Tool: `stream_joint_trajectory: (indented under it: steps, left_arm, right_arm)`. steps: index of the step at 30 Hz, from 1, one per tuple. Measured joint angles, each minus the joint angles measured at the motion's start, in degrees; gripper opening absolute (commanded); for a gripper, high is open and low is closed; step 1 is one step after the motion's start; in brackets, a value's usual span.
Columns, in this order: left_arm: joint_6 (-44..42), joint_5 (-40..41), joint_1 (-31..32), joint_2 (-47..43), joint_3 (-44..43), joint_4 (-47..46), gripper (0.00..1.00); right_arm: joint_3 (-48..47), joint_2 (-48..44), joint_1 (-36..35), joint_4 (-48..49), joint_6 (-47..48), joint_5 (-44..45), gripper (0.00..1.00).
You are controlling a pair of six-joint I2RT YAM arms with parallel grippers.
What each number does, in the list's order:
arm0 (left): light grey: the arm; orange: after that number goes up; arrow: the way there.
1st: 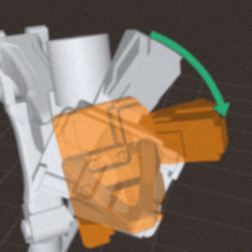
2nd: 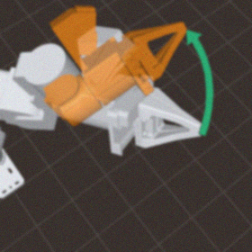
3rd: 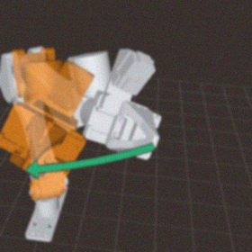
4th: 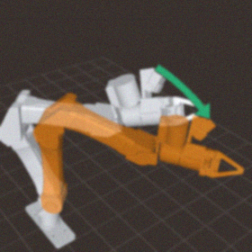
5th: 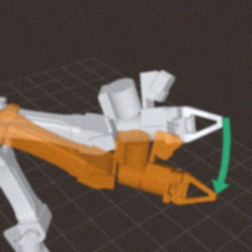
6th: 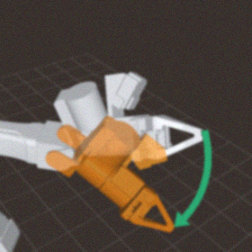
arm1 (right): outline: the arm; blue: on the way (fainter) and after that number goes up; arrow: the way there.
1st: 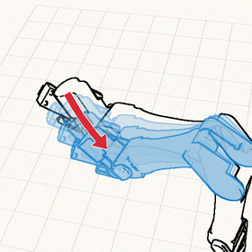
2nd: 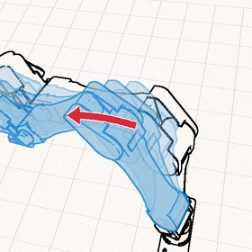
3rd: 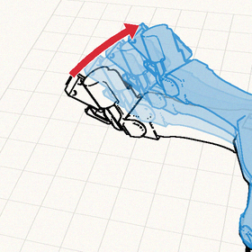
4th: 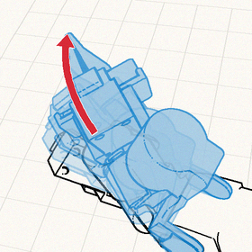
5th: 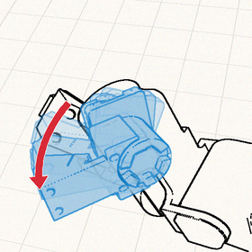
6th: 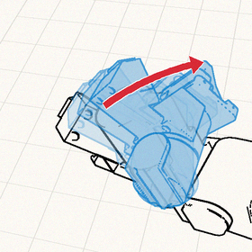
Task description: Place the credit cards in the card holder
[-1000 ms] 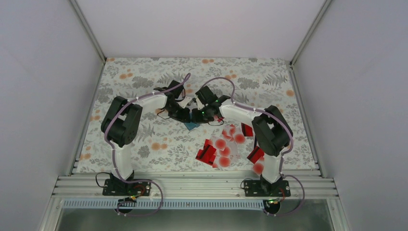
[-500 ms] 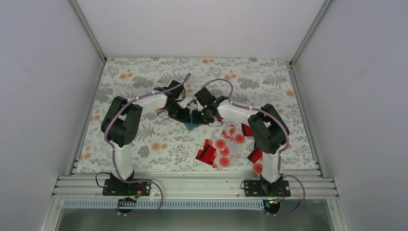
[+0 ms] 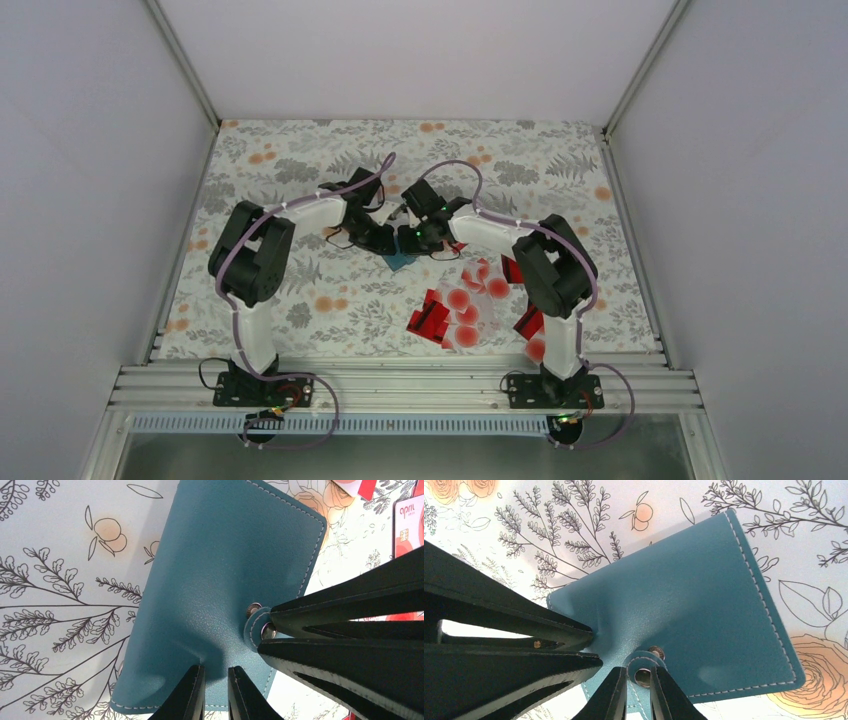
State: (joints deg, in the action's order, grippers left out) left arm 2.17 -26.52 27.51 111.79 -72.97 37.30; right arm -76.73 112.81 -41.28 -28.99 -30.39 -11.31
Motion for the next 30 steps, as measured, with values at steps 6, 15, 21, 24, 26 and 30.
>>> stream_joint_trajectory:
  steps: [6, 15, 21, 24, 26, 30]
  left_arm:
    - [0.35, 0.02, 0.07, -1.09, 1.38, 0.39, 0.15]
    - [3.08, -0.96, 0.63, -2.23, 5.16, 5.31, 0.15]
    - [6.08, 0.31, 0.02, -7.28, 5.33, 5.29, 0.38]
    - [6.19, 1.33, -1.7, -8.11, 1.22, 4.98, 0.51]
    - [5.75, 1.86, -2.84, -7.37, -1.95, 4.48, 0.52]
    - [4.0, 2.45, -4.0, -4.31, -5.27, 2.58, 0.53]
  right_arm:
    - [0.02, 0.0, -0.02, 0.46, -0.17, 0.85, 0.13]
    - [0.55, 0.0, -0.09, 1.53, -0.2, 1.7, 0.13]
    - [0.7, 0.0, -0.26, 1.7, -0.26, 2.14, 0.13]
    - [1.09, -0.02, -0.28, 2.1, -0.68, 2.16, 0.13]
    - [1.25, -0.07, -0.28, 2.23, -1.14, 2.23, 0.13]
    - [1.97, -0.63, -0.31, 2.64, -1.97, 2.4, 0.13]
